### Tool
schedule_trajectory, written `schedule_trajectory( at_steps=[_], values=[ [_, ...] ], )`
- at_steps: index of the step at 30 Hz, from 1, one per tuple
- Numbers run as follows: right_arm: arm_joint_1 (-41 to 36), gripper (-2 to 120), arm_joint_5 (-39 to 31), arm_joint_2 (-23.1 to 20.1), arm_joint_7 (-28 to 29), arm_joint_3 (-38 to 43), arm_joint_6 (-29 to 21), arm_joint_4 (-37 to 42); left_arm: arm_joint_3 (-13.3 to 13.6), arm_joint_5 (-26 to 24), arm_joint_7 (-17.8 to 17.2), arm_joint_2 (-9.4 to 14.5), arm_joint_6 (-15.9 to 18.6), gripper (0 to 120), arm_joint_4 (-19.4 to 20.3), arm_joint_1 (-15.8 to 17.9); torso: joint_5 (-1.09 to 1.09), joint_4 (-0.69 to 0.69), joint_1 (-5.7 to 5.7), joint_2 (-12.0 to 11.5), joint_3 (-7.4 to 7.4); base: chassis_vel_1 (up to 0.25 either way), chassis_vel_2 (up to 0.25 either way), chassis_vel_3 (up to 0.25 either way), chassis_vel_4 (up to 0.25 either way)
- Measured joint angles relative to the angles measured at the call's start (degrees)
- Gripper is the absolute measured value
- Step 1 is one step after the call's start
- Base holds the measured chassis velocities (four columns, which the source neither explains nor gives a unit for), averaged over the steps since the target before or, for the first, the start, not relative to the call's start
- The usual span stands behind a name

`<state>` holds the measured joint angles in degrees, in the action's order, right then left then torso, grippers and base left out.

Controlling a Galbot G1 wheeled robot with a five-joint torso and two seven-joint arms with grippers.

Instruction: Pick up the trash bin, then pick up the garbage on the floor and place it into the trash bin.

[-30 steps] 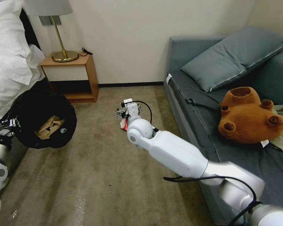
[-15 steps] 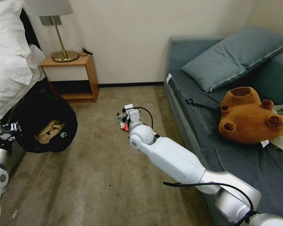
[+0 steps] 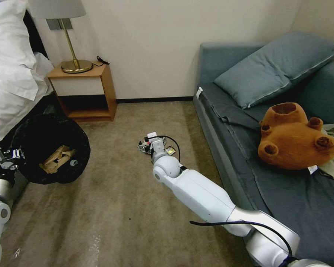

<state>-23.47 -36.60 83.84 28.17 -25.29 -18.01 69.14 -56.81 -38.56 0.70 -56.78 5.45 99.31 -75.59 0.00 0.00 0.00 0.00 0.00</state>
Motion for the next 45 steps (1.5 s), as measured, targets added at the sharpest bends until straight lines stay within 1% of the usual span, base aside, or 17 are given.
schedule_trajectory(
  at_steps=[3, 9, 22, 28, 38, 45],
  values=[
    [0.03, 100, 0.00, -0.43, -0.66, 0.04, 1.05, -0.10, -0.04, -0.02, 0.00, 0.25, -0.02, 5, 0.43, -0.48, 0.00, 0.01, 0.00, 0.00, 0.00, 0.000, 0.000, 0.000, 0.000],
    [-0.09, 100, -0.01, -0.67, -0.86, -0.05, 1.48, -0.09, -0.03, -0.11, -0.01, 0.71, 0.04, 5, 1.04, -0.42, 0.00, 0.00, 0.00, 0.00, 0.00, 0.000, 0.000, 0.000, 0.000],
    [-0.22, 100, 0.80, -0.05, -1.39, -0.04, 2.16, -1.41, -0.04, 0.23, 0.00, 0.11, 0.06, 5, 1.40, -1.38, 0.00, 0.00, 0.00, 0.00, 0.00, 0.000, 0.000, 0.000, 0.000],
    [-1.66, 100, 2.41, 1.13, -1.94, 0.54, 2.90, -3.25, -0.06, 0.54, 0.31, -0.29, -0.54, 5, 0.64, -1.56, 0.00, 0.00, 0.00, 0.00, 0.00, -0.058, 0.064, 0.050, -0.056],
    [-2.50, 100, 3.65, 1.65, -2.36, 1.31, 3.31, -4.55, -0.18, 0.63, 0.75, -0.42, -1.16, 5, -0.32, -1.75, 0.00, 0.00, 0.00, 0.00, 0.00, -0.012, 0.009, 0.012, -0.008],
    [-3.36, 100, 4.59, 1.97, -2.63, 1.61, 3.58, -5.20, -0.22, 0.95, 1.09, -1.04, -1.79, 5, -0.78, -2.54, 0.00, 0.00, 0.00, 0.00, 0.00, -0.025, 0.031, 0.026, -0.023]
  ],
)
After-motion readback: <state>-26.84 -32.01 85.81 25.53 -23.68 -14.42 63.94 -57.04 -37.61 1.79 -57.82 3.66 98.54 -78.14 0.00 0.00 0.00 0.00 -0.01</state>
